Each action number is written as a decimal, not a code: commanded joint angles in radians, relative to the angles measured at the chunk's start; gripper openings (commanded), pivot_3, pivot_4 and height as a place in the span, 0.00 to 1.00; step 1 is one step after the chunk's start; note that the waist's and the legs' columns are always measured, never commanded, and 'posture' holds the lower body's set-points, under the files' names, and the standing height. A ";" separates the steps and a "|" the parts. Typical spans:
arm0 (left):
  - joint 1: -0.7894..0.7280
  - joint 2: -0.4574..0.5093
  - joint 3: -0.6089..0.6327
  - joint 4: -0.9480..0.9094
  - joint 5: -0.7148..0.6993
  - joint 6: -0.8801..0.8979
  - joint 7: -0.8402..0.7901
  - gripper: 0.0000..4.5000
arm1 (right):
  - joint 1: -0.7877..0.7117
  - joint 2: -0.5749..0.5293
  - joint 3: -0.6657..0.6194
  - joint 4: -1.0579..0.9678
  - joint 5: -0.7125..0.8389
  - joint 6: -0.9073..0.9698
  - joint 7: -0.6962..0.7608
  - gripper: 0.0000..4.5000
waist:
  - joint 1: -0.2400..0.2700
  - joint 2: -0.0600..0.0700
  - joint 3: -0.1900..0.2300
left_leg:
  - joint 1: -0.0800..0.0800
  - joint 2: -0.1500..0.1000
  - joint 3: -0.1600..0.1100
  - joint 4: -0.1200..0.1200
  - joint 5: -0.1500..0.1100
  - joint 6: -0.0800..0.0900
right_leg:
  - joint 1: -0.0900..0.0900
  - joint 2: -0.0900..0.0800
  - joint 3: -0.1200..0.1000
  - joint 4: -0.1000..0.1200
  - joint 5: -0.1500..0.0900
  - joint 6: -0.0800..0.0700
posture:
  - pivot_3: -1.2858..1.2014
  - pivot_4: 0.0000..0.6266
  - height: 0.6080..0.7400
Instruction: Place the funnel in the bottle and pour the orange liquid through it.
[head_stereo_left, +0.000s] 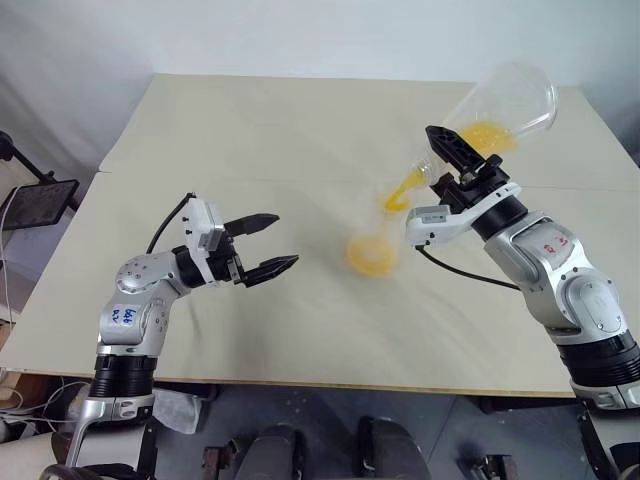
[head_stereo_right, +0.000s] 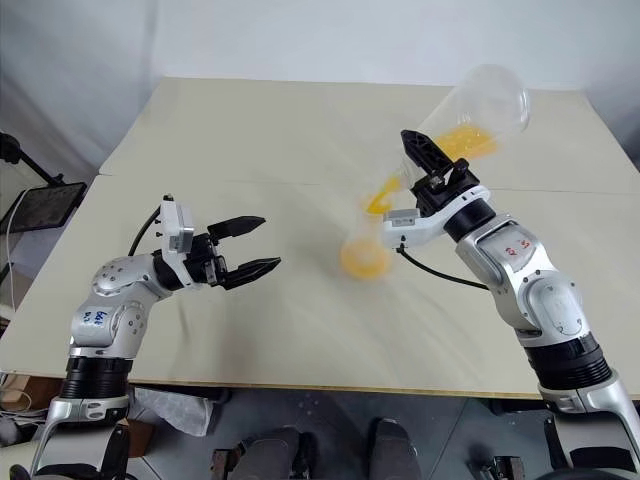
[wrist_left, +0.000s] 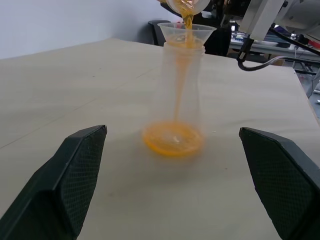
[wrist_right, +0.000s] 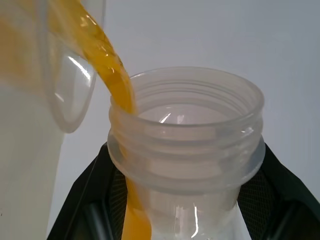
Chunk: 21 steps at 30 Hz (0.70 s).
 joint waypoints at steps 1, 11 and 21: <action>0.002 0.002 0.009 -0.050 -0.026 -0.008 0.003 1.00 | -0.015 -0.019 -0.031 -0.021 -0.006 -0.006 -0.027 0.55 | 0.000 0.000 0.000 | 0.000 0.000 0.000 0.000 0.000 0.000 | 0.000 0.000 0.000 0.000 0.000 0.000 | 0.52 0.24 1.00; 0.008 0.000 0.010 -0.061 -0.028 -0.007 0.010 1.00 | -0.016 -0.027 -0.029 -0.014 -0.021 -0.015 -0.040 0.55 | 0.000 0.000 0.000 | 0.000 0.000 0.000 0.000 0.000 0.000 | 0.000 0.000 0.000 0.000 0.000 0.000 | 0.52 0.24 1.00; 0.011 0.001 0.009 -0.065 -0.031 -0.005 0.016 1.00 | -0.026 -0.035 -0.027 -0.008 -0.038 -0.030 -0.054 0.55 | 0.000 0.000 0.000 | 0.000 0.000 0.000 0.000 0.000 0.000 | 0.000 0.000 0.000 0.000 0.000 0.000 | 0.52 0.24 1.00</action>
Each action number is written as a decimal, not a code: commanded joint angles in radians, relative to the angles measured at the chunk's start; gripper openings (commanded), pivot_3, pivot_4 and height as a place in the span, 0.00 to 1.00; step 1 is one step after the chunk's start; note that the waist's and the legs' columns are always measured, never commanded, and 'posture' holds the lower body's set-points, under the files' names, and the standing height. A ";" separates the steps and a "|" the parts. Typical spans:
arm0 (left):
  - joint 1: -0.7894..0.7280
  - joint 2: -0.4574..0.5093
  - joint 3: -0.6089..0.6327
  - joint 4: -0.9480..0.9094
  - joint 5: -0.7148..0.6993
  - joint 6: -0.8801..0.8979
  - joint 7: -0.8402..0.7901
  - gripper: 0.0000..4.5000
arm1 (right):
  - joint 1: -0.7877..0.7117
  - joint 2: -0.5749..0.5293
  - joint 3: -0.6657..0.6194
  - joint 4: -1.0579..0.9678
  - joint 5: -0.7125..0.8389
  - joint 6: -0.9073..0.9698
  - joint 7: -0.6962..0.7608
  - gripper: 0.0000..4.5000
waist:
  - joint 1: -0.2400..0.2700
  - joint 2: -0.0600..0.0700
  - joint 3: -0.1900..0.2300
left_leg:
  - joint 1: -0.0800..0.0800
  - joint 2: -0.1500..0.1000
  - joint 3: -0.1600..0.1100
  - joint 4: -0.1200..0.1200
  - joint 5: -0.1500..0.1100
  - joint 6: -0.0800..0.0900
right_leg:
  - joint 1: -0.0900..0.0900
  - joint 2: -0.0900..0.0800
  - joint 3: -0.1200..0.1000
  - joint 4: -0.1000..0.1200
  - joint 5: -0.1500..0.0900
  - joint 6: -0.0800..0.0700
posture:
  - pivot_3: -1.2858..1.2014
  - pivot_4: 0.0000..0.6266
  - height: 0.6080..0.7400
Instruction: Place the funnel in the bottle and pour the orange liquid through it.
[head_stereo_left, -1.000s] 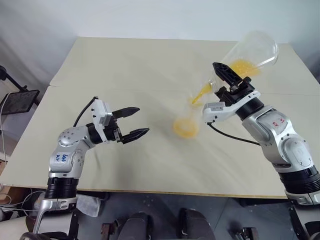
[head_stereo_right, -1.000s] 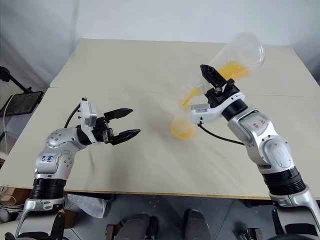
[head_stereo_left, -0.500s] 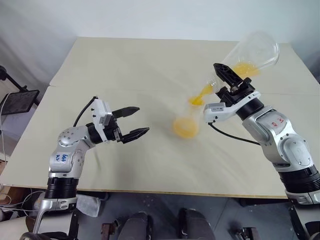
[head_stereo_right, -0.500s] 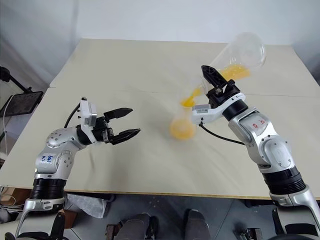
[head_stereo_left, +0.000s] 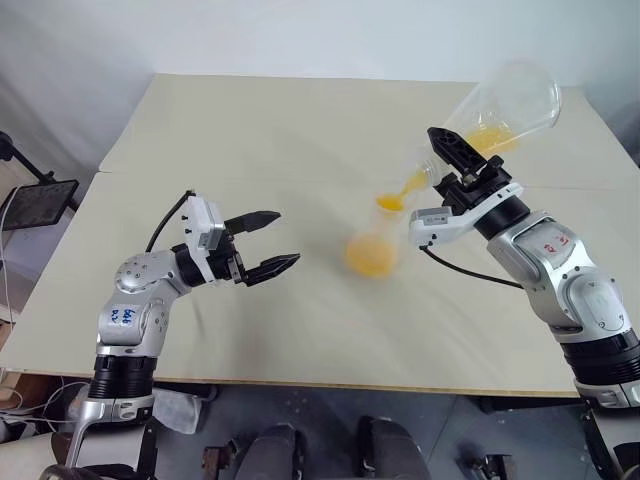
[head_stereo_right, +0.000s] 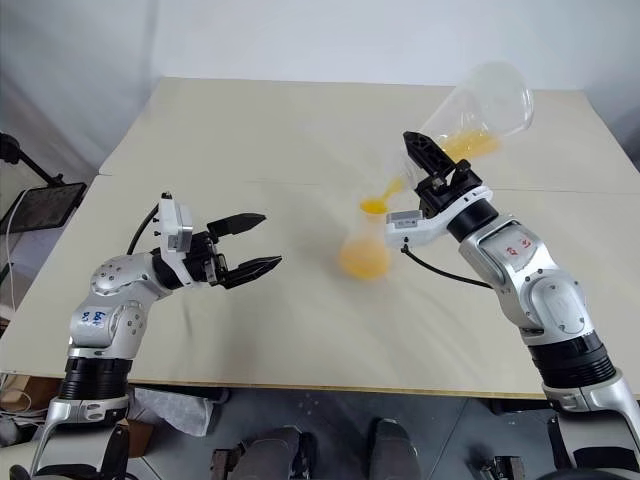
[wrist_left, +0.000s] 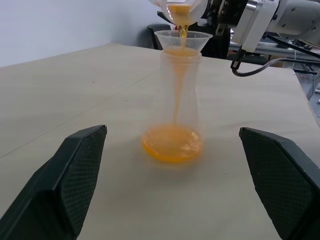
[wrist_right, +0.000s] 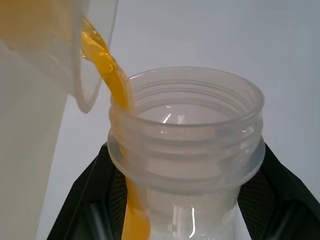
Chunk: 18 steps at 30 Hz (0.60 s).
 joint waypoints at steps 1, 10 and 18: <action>0.007 0.000 0.009 -0.038 -0.026 -0.005 0.003 1.00 | -0.024 -0.018 -0.027 -0.026 -0.004 -0.008 -0.025 0.55 | 0.000 0.000 0.000 | 0.000 0.000 0.000 0.000 0.000 0.000 | 0.000 0.000 0.000 0.000 0.000 0.000 | 0.52 0.24 1.00; 0.010 0.001 0.007 -0.042 -0.028 -0.006 0.009 1.00 | -0.024 -0.017 -0.026 -0.028 -0.016 -0.014 -0.035 0.55 | 0.000 0.000 0.000 | 0.000 0.000 0.000 0.000 0.000 0.000 | 0.000 0.000 0.000 0.000 0.000 0.000 | 0.52 0.24 1.00; 0.009 0.001 0.006 -0.039 -0.028 -0.008 0.009 1.00 | -0.026 -0.013 -0.029 -0.030 -0.032 -0.012 -0.051 0.55 | 0.000 0.000 0.000 | 0.000 0.000 0.000 0.000 0.000 0.000 | 0.000 0.000 0.000 0.000 0.000 0.000 | 0.52 0.24 1.00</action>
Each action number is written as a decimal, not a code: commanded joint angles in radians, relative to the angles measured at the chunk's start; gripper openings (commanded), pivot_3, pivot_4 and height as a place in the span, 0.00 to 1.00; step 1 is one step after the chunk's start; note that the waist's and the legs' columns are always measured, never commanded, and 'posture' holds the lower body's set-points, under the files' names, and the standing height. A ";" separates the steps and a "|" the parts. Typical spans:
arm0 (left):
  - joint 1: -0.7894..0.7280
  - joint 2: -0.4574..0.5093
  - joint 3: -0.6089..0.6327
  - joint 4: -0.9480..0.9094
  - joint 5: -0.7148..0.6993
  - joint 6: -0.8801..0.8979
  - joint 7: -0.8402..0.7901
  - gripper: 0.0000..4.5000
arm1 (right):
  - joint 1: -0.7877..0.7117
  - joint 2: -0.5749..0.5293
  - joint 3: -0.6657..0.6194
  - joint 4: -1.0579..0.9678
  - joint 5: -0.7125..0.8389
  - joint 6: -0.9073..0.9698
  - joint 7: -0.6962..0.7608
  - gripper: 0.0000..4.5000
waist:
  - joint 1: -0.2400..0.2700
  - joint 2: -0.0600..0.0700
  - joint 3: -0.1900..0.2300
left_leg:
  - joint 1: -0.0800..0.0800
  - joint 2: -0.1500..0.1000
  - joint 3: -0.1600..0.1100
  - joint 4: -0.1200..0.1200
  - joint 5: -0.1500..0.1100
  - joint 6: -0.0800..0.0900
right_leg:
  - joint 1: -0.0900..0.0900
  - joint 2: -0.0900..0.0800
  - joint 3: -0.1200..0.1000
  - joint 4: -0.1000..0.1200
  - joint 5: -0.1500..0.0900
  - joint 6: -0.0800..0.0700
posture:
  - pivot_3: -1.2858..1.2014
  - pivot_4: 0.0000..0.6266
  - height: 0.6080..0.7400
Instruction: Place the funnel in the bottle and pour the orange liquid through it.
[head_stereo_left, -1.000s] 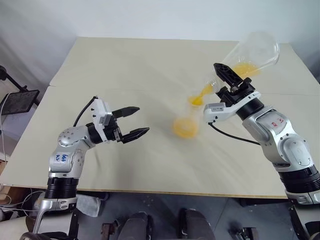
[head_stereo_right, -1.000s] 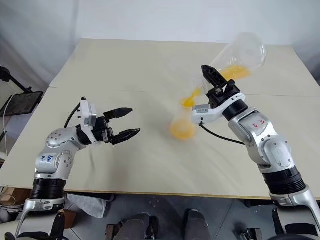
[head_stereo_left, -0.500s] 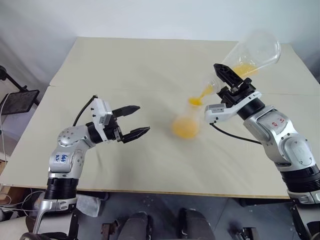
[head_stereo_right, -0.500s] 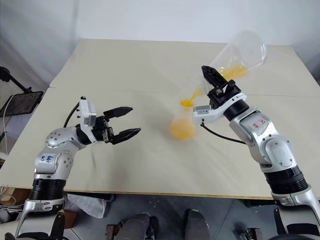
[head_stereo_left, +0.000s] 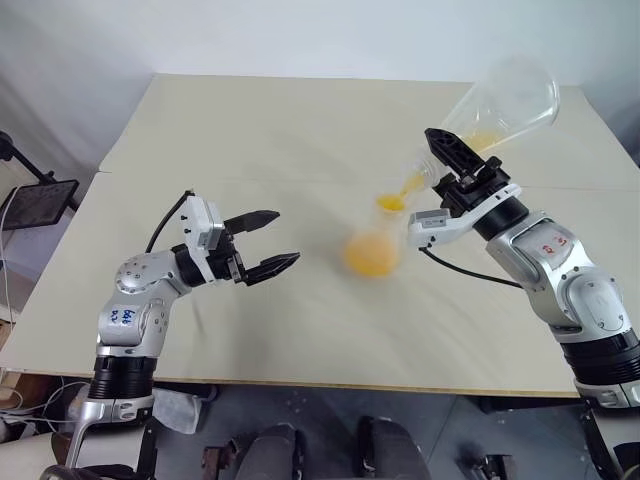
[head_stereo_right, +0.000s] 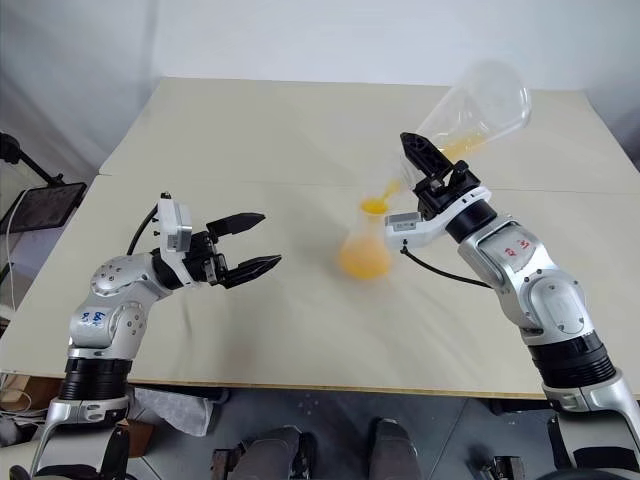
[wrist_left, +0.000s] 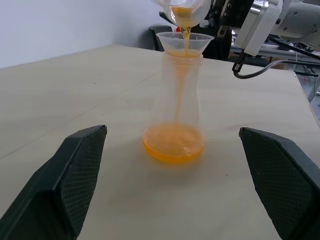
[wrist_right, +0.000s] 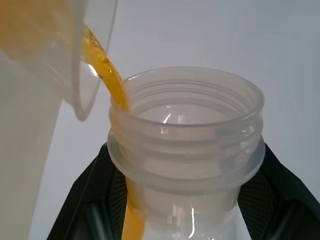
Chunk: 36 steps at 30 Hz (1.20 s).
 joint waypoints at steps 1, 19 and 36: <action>0.008 0.001 0.007 -0.037 -0.021 -0.009 0.001 1.00 | -0.025 -0.013 -0.028 -0.030 -0.009 0.004 -0.026 0.55 | 0.000 0.000 0.000 | 0.000 0.000 0.000 0.000 0.000 0.000 | 0.000 0.000 0.000 0.000 0.000 0.000 | 0.52 0.24 1.00; 0.001 -0.003 0.007 -0.027 -0.018 -0.015 0.002 1.00 | -0.037 -0.019 -0.028 -0.022 -0.030 0.002 -0.060 0.55 | 0.000 0.000 0.000 | 0.000 0.000 0.000 0.000 0.000 0.000 | 0.000 0.000 0.000 0.000 0.000 0.000 | 0.52 0.24 1.00; -0.003 -0.002 0.009 -0.021 -0.016 -0.020 0.002 1.00 | -0.011 0.033 -0.040 -0.040 0.171 -0.009 0.045 0.55 | -0.001 0.000 0.000 | 0.000 0.000 0.000 0.000 0.000 0.000 | 0.000 0.000 0.000 -0.001 0.000 0.000 | 0.52 0.24 1.00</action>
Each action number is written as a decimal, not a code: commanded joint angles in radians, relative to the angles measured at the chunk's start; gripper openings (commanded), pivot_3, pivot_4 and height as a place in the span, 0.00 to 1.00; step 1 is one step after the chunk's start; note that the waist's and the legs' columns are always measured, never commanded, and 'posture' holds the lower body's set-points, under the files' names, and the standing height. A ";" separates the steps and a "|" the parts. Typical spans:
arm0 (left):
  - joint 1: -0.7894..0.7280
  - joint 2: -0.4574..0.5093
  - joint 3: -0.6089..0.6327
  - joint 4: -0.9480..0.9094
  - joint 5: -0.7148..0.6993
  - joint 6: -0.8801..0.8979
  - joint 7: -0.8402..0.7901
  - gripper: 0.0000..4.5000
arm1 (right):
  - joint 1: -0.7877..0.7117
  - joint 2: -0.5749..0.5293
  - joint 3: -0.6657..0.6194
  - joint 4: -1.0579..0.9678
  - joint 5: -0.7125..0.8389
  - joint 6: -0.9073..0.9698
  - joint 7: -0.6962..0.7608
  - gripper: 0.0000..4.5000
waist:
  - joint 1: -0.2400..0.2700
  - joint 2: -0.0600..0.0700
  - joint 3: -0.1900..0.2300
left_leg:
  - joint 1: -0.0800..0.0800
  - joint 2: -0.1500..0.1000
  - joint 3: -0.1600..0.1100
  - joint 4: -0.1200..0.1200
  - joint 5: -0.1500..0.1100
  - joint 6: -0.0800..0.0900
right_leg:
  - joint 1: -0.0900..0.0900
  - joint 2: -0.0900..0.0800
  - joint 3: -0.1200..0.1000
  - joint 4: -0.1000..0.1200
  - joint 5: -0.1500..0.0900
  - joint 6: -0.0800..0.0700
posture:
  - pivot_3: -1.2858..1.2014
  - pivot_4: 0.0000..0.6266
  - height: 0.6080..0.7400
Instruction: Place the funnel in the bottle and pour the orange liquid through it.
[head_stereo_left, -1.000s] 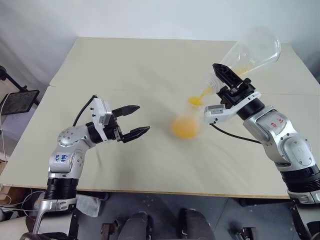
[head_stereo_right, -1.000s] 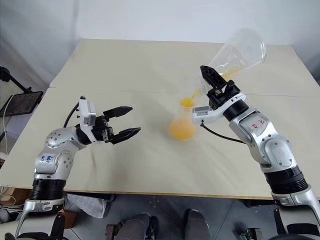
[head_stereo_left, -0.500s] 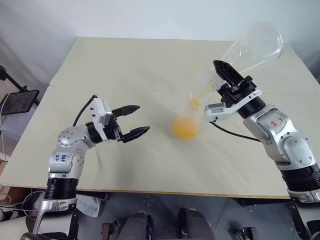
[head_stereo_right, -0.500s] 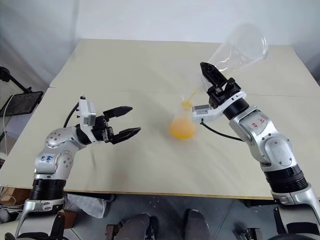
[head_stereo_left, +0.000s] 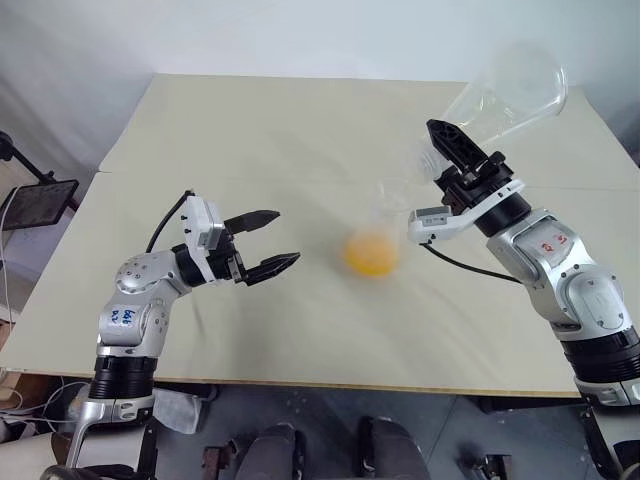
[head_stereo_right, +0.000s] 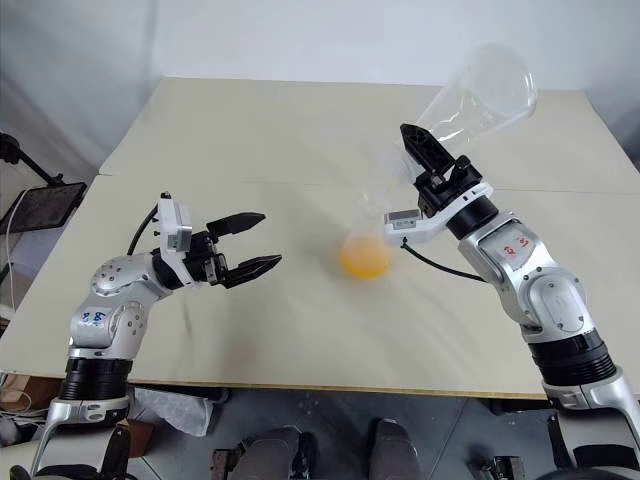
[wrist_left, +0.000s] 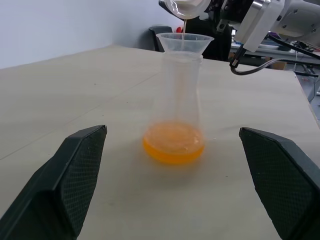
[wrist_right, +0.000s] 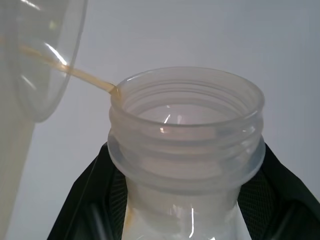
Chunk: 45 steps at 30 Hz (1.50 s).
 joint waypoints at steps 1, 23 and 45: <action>-0.003 0.000 0.009 -0.021 -0.016 -0.018 0.000 1.00 | 0.006 0.038 -0.045 -0.046 0.172 0.008 0.084 0.55 | -0.001 0.000 0.000 | 0.000 0.000 0.000 0.000 0.000 0.000 | 0.000 0.000 0.000 0.000 0.000 0.000 | 0.52 0.24 1.00; -0.034 0.001 -0.003 0.019 -0.010 -0.028 -0.025 1.00 | 0.028 0.279 -0.787 0.080 1.046 0.708 0.209 0.55 | 0.002 0.000 0.000 | 0.000 0.000 -0.002 -0.001 0.000 0.000 | 0.001 0.000 0.000 0.001 0.000 0.000 | 0.52 0.24 1.00; -0.066 0.005 -0.009 0.051 -0.009 -0.032 -0.041 1.00 | 0.141 0.202 -0.834 0.191 1.244 0.677 0.131 0.99 | 0.002 0.001 0.000 | 0.001 0.000 0.001 -0.002 0.000 0.000 | 0.000 -0.001 0.001 0.001 0.000 0.000 | 0.52 0.24 1.00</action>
